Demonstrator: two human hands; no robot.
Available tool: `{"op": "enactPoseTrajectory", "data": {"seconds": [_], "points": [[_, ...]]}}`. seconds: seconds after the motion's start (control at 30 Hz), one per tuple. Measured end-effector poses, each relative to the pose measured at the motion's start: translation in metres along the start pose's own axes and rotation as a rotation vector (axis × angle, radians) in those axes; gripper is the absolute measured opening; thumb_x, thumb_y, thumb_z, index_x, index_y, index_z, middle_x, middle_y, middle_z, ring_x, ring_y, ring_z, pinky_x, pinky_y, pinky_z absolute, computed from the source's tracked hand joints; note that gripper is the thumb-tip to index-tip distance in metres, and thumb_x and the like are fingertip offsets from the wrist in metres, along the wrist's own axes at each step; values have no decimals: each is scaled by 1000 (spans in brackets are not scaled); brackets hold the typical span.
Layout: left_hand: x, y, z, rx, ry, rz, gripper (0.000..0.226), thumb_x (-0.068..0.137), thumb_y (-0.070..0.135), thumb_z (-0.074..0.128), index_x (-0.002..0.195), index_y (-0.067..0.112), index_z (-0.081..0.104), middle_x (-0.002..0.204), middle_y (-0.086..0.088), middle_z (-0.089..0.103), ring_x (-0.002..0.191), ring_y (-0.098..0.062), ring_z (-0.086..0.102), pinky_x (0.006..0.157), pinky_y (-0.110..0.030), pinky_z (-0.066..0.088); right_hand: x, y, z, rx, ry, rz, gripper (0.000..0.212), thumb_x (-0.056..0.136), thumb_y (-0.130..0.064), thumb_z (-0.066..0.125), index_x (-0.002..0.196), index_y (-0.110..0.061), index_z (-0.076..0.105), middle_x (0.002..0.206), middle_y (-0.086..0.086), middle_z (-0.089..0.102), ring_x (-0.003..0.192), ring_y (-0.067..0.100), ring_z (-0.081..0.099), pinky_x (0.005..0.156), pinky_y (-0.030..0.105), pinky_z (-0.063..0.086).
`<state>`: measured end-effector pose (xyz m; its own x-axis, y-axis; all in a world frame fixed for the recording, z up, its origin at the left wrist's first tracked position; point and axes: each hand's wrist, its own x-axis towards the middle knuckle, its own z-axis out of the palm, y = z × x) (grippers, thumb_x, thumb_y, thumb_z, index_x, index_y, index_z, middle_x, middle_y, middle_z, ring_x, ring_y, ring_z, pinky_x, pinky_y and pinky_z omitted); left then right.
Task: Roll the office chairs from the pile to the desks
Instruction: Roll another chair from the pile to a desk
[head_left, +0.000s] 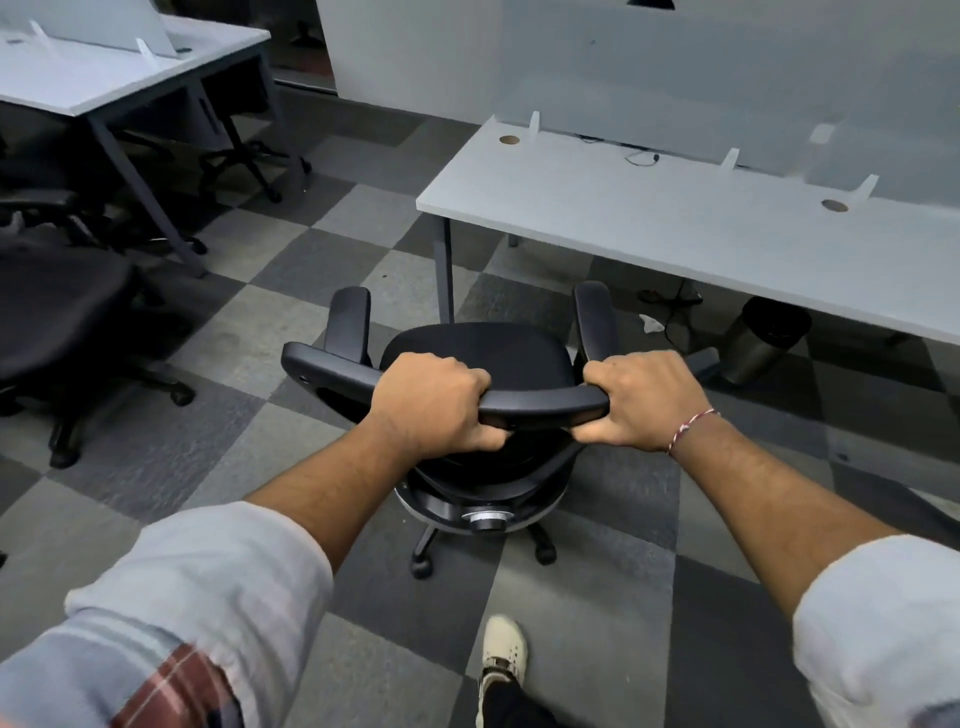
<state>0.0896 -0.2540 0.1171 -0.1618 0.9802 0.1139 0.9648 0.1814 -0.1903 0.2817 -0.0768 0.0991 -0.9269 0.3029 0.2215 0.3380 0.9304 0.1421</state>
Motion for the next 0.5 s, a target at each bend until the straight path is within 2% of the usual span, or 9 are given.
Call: {"op": "enactPoseTrajectory", "data": {"seconds": [0.2, 0.27, 0.4, 0.5], "points": [[59, -64, 19, -7, -76, -98, 51, 76, 75, 53, 74, 25, 47, 65, 9, 46, 66, -19, 58, 56, -29, 37, 95, 8, 12, -10, -122, -19, 47, 73, -70, 56, 82, -26, 41, 78, -4, 62, 77, 24, 64, 58, 32, 31], [73, -87, 23, 3, -117, -107, 51, 75, 76, 53, 75, 24, 48, 66, 8, 48, 65, -17, 54, 56, -30, 39, 118, 8, 18, -24, -107, -25, 50, 74, -73, 55, 84, -25, 41, 79, -4, 61, 76, 24, 64, 57, 31, 31], [76, -118, 30, -21, -135, -122, 54, 75, 79, 52, 77, 25, 50, 73, 7, 58, 68, -16, 58, 57, -30, 43, 137, -1, 29, -26, -68, -69, 53, 73, -74, 57, 86, -22, 53, 73, -3, 61, 67, 24, 63, 52, 29, 27], [77, -115, 28, -11, -122, -102, 54, 75, 78, 52, 76, 24, 52, 72, 6, 57, 68, -17, 58, 55, -29, 40, 135, -1, 25, -23, -81, -45, 52, 75, -74, 56, 82, -24, 44, 72, -4, 59, 66, 23, 61, 52, 29, 28]]}}
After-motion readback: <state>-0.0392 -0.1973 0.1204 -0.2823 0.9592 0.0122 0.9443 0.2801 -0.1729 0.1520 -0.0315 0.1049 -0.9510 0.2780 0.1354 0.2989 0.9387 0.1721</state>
